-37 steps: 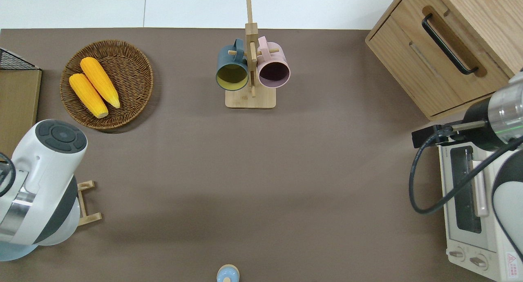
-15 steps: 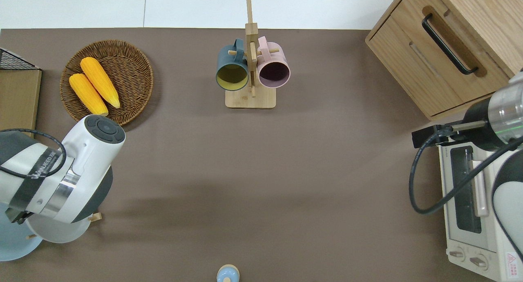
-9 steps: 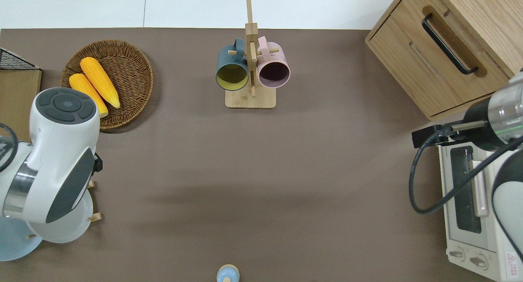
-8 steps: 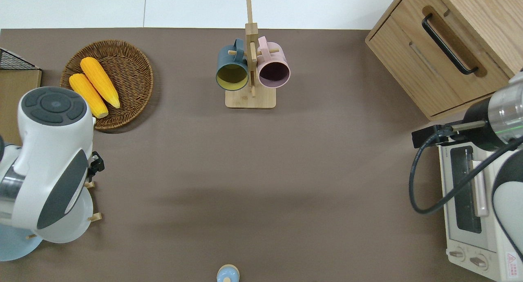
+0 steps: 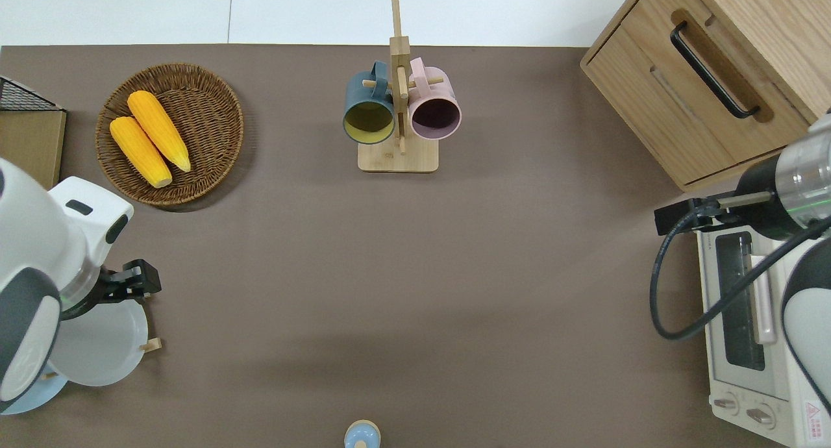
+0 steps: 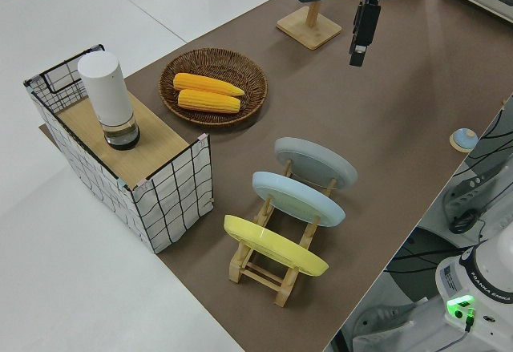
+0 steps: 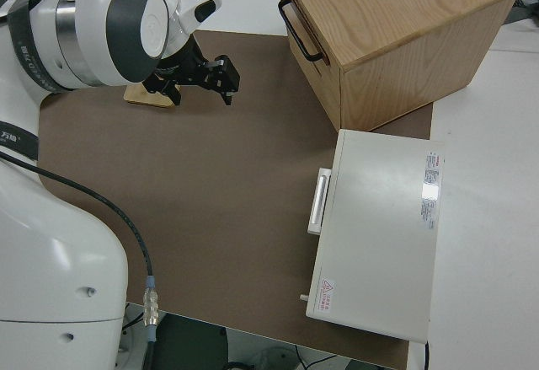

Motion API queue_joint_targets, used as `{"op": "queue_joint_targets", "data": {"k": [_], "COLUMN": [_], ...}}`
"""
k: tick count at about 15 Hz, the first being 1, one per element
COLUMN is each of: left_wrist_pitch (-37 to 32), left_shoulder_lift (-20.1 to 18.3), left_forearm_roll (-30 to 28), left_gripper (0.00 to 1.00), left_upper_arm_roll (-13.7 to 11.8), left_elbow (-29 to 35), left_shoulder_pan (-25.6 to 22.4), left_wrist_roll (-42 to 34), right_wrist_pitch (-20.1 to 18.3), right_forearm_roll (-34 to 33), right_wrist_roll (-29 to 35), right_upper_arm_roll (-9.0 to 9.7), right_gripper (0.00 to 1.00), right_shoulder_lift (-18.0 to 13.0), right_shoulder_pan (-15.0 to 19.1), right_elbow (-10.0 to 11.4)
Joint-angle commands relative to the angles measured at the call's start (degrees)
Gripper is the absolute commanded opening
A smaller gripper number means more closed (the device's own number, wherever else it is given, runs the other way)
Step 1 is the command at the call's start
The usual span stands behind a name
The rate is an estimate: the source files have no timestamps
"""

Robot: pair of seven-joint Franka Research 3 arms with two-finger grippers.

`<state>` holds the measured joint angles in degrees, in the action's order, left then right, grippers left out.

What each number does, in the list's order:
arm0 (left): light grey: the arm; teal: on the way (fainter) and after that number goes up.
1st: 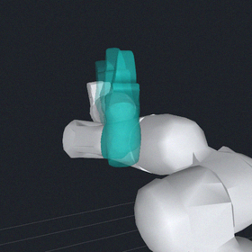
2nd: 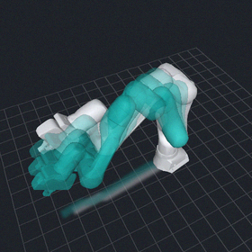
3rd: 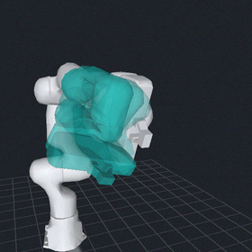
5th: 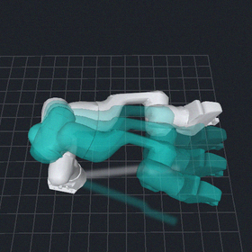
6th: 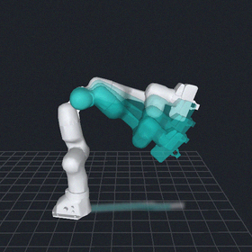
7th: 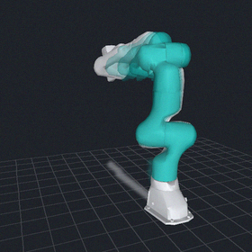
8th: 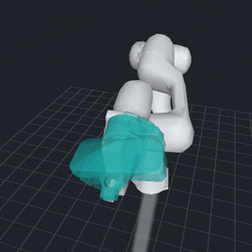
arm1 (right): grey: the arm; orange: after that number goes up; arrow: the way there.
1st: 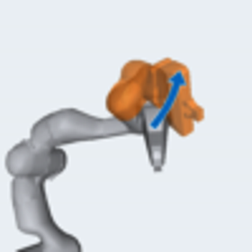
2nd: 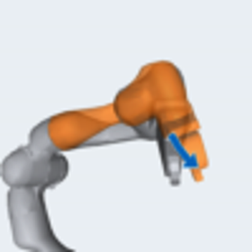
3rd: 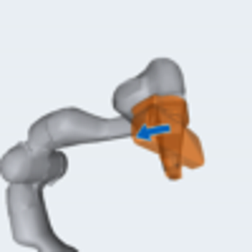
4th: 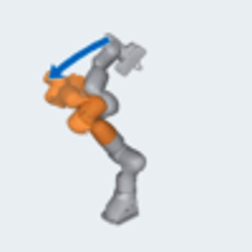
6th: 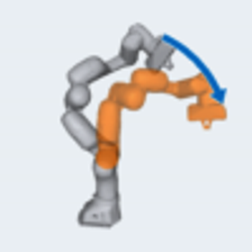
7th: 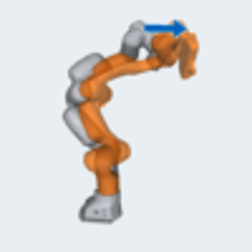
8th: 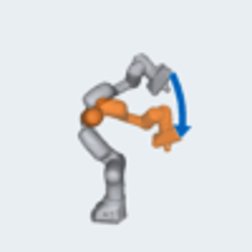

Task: Pick gray plate from table and place it on lower plate rack with left arm
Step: 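Open the left gripper and withdraw it from the plate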

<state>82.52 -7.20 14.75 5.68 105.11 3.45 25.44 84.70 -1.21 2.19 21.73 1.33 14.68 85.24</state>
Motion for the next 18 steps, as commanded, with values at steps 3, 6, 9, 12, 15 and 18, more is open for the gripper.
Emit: {"op": "queue_joint_targets", "data": {"k": [3,6,9,12,15,18], "left_wrist_pitch": [2.4,5.6,9.4,17.8,21.6,22.6], "left_shoulder_lift": [-3.0,-3.1,-3.1,-3.1,-3.5,-4.0], "left_forearm_roll": [-8.6,-13.9,-15.3,-15.4,-15.5,-15.5], "left_gripper": [1.0,1.0,1.0,1.0,1.0,1.0], "left_upper_arm_roll": [-0.7,-1.0,-1.0,-1.0,-1.0,-1.1], "left_elbow": [-0.3,-0.3,-0.1,2.1,2.6,2.7], "left_shoulder_pan": [-6.4,-6.4,-6.4,-6.4,-6.4,-6.4], "left_wrist_roll": [-21.2,-22.5,-23.1,-22.4,-22.1,-20.9], "right_wrist_pitch": [-0.9,-0.9,-0.9,-0.9,-0.9,-0.9], "right_forearm_roll": [-0.1,-0.1,-0.1,-0.2,-0.2,-0.1], "right_wrist_roll": [0.8,0.8,0.8,0.8,0.8,0.8], "right_upper_arm_roll": [1.38,1.47,1.38,1.38,1.38,1.38], "right_gripper": [0.983,0.983,0.983,0.983,0.983,0.983], "right_shoulder_lift": [-0.1,-0.1,-0.1,-0.1,-0.1,-0.1], "right_shoulder_pan": [1.5,1.5,1.5,1.5,1.5,1.5], "right_elbow": [-0.6,-0.6,-0.6,-0.6,-0.6,-0.6]}}
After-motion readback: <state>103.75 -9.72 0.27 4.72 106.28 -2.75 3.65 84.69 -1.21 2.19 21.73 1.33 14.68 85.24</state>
